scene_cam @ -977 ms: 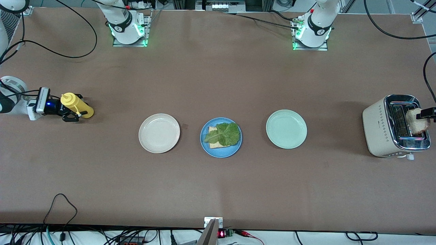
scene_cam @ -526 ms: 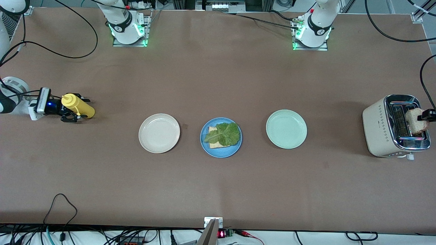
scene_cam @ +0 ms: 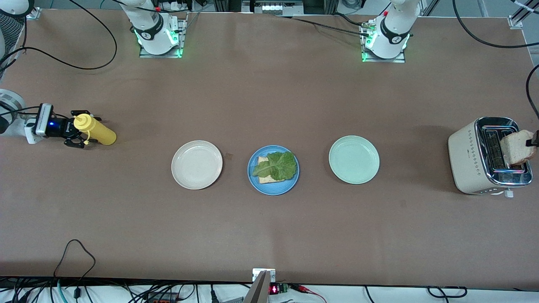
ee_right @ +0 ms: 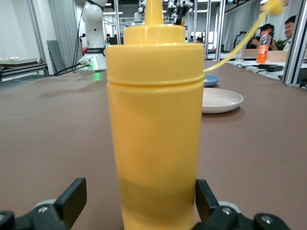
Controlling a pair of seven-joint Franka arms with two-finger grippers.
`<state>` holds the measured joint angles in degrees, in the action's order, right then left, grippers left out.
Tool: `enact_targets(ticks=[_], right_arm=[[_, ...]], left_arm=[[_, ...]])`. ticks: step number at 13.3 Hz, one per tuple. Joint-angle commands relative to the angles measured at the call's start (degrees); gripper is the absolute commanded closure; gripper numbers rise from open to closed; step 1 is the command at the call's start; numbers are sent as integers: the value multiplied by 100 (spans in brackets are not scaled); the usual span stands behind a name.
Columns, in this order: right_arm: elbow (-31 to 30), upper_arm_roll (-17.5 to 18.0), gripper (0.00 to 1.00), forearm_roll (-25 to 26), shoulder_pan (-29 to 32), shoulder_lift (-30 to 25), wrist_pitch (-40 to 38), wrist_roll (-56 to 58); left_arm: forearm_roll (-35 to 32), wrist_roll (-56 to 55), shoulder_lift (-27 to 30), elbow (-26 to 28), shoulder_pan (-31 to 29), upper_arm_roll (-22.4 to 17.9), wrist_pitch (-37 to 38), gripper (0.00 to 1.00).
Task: Make sandwich in blue plate with both arms
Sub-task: 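Grasp the second bread slice in the toaster with the left gripper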
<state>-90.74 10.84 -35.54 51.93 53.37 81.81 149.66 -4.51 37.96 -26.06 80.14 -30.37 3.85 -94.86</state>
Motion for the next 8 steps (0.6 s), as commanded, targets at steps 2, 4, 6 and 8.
enact_targets(ticks=[2,4,6,8], right_arm=[[205,-29,0,521,309,-108,-183,28],[363,-29,0,539,318,-117,-271,19],[574,-21,0,548,318,-309,-323,-24],[794,6,0,574,309,-511,-507,-260]], left_arm=[[-32,142,723,-68,22,325,721,93],[-41,97,874,-418,57,685,1379,93],[-102,89,874,-587,197,1107,1872,96],[-147,80,874,-587,330,1642,1936,97]])
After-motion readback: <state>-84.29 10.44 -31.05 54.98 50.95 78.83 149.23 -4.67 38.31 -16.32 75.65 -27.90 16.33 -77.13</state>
